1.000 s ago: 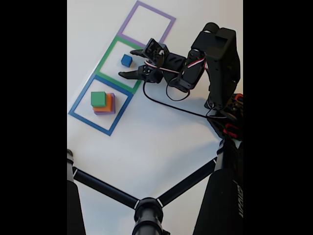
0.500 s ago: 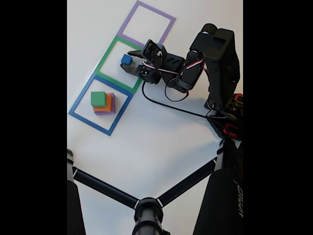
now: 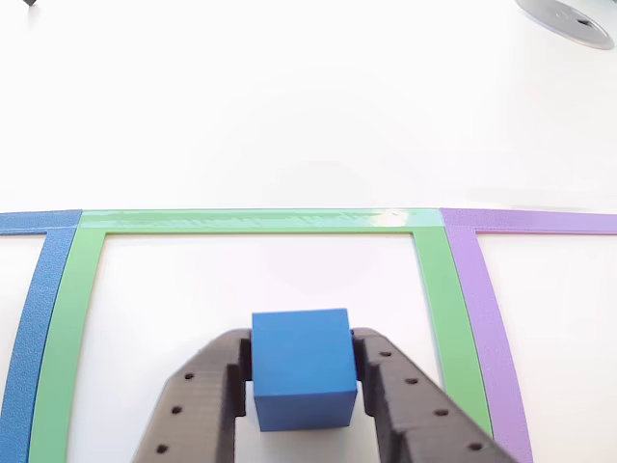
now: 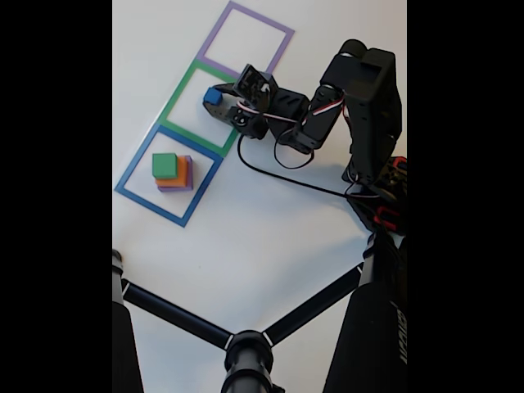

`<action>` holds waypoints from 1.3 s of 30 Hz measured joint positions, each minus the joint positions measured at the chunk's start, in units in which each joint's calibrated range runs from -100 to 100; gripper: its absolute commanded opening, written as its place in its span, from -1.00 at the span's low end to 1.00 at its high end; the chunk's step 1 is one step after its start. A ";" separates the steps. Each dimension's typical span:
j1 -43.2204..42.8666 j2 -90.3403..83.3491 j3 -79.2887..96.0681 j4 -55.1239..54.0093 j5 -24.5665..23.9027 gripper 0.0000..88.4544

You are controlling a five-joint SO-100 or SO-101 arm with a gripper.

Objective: Tower of hanoi

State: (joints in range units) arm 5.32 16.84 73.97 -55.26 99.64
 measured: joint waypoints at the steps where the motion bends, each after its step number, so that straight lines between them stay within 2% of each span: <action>1: 0.00 -1.35 0.35 1.37 0.00 -0.92; 4: -0.70 -9.12 1.95 8.38 0.00 -0.92; 7: -1.17 -21.44 2.74 20.40 0.00 -0.92; 13: -1.17 -51.41 -1.59 56.27 0.00 -0.92; 16: -1.17 -61.88 -10.27 76.90 0.36 -0.92; 21: -1.76 -68.97 -30.81 110.20 0.36 -0.92; 25: -4.80 -70.16 -47.19 129.22 -0.36 -0.92; 28: -8.78 -70.83 -55.78 136.56 -4.14 -0.92; 33: -13.46 -71.17 -63.13 139.38 -8.99 -0.92; 39: -18.61 -71.17 -65.87 139.38 -9.35 -0.92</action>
State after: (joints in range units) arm -13.28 -54.33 8.10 84.12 90.29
